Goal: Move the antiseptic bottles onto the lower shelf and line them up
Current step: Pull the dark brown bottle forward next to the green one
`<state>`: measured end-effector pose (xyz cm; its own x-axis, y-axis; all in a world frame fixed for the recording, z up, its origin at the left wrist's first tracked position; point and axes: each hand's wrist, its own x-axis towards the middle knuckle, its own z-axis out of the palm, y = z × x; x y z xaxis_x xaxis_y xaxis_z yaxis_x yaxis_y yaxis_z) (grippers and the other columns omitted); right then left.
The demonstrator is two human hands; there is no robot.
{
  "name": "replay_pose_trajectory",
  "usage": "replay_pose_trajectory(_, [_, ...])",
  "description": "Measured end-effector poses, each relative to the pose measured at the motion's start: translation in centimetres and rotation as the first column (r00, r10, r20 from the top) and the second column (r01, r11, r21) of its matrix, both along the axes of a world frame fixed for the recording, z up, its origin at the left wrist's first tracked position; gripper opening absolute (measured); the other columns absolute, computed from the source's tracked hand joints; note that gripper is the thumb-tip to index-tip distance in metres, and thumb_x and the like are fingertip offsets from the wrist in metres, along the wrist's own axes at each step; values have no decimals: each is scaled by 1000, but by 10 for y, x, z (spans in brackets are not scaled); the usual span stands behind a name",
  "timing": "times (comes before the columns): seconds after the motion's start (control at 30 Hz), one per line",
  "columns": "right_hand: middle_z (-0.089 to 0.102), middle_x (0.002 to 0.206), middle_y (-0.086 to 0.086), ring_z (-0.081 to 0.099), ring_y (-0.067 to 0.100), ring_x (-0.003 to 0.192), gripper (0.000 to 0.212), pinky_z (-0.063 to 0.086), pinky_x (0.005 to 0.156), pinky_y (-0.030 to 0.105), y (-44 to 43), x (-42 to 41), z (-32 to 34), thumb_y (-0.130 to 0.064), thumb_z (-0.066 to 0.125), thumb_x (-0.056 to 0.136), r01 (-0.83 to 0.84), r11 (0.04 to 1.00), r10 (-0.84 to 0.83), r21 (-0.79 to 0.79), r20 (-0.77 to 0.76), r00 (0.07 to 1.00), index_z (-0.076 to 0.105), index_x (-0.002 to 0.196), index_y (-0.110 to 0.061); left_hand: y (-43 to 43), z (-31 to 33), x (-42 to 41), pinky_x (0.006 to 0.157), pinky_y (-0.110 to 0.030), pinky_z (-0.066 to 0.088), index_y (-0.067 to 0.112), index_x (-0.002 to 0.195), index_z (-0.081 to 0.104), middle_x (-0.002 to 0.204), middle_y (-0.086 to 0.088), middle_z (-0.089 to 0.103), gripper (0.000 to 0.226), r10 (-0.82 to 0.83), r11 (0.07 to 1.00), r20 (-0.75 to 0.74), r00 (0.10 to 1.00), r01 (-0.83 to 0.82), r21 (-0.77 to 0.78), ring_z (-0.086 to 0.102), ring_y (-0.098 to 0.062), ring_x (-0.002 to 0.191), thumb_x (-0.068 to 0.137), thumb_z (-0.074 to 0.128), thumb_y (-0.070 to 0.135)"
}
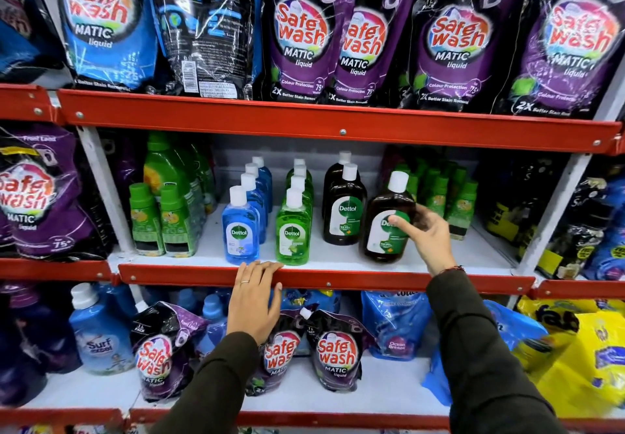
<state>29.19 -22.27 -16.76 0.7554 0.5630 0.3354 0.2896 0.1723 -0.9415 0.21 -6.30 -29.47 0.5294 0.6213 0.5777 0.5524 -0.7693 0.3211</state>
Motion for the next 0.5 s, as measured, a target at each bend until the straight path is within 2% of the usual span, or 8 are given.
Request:
replay_pose_trajectory(0.03, [73, 109, 2, 70, 10, 97, 49, 55, 77, 10, 6, -5, -1, -14, 84, 76, -25, 1000, 25, -11, 7, 1000, 63, 120, -7, -1, 0, 0, 124, -45, 24, 19, 134, 57, 128, -3, 64, 45, 0, 1000, 0, 1000, 0, 1, 52, -24, 128, 98, 36, 35])
replay_pose_trajectory(0.13, [72, 109, 2, 69, 4, 94, 44, 55, 79, 11, 22, -20, -3, -12, 84, 76, -70, 997, 71, -39, 28, 997, 65, 115, -10, 0, -1, 0, 124, -46, 24, 20, 134, 56, 128, -2, 63, 44, -5, 1000, 1, 1000, 5, 6, 52, -25, 128, 98, 37, 34])
replay_pose_trajectory(0.2, [72, 108, 4, 68, 8, 95, 37, 54, 83, 14, 31, -27, -4, -10, 85, 75, -84, 995, 87, -58, 35, 996, 66, 106, -15, 1, -1, -1, 124, -46, 23, 20, 135, 56, 129, -1, 63, 44, -10, 1000, 2, 1000, 10, 7, 51, -24, 130, 98, 37, 34])
replay_pose_trajectory(0.3, [73, 114, 8, 66, 22, 113, 36, 53, 99, 36, 40, -33, -8, -16, 87, 72, -102, 991, 108, -89, 67, 992, 66, 100, -24, 1, -1, -2, 124, -45, 23, 21, 136, 55, 130, -1, 62, 44, -13, 1000, 1, 1000, 13, 9, 50, -24, 130, 98, 37, 34])
replay_pose_trajectory(0.33, [72, 115, 7, 65, 23, 116, 36, 51, 100, 37, 42, -34, -9, -16, 87, 72, -100, 991, 107, -92, 71, 992, 66, 102, -22, 1, -1, -2, 124, -45, 23, 21, 136, 55, 129, -1, 62, 44, -12, 1000, 1, 1000, 12, 11, 50, -24, 130, 98, 37, 34])
replay_pose_trajectory(0.37, [71, 115, 5, 63, 21, 116, 37, 51, 98, 33, 44, -35, -10, -16, 87, 73, -101, 990, 108, -98, 74, 991, 66, 104, -19, 1, -1, -2, 124, -45, 23, 20, 136, 55, 129, -1, 62, 44, -10, 1000, 2, 1000, 10, 12, 51, -24, 130, 98, 37, 34])
replay_pose_trajectory(0.43, [68, 113, 4, 62, 15, 111, 39, 50, 86, 14, 47, -37, -10, -14, 85, 75, -112, 988, 120, -108, 71, 990, 64, 109, -14, 1, -1, -1, 124, -44, 22, 20, 135, 56, 129, -1, 63, 44, -9, 1000, 3, 1000, 9, 11, 51, -24, 129, 98, 37, 34])
replay_pose_trajectory(0.5, [65, 113, 5, 61, 2, 99, 40, 47, 73, 2, 48, -39, -8, -10, 82, 78, -133, 984, 141, -116, 64, 988, 62, 112, -11, 1, -1, 0, 123, -44, 21, 19, 134, 57, 128, -2, 63, 44, -3, 1000, 6, 1000, 3, 10, 52, -25, 129, 98, 37, 35])
